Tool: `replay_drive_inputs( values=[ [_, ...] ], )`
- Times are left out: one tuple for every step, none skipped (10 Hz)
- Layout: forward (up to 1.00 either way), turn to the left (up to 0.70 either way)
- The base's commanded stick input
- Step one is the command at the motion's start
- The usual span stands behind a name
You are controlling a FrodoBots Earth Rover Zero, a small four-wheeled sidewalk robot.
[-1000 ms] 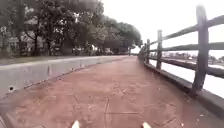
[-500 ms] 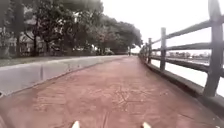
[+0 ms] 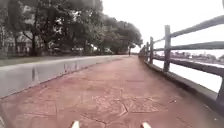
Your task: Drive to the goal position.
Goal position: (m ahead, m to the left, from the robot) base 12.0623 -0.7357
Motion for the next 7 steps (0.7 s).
replay_drive_inputs(
  values=[
    [0.50,0.00],
    [0.50,0.00],
    [0.50,0.00],
    [0.50,0.00],
    [0.50,0.00],
    [0.50,0.00],
    [0.50,0.00]
  ],
)
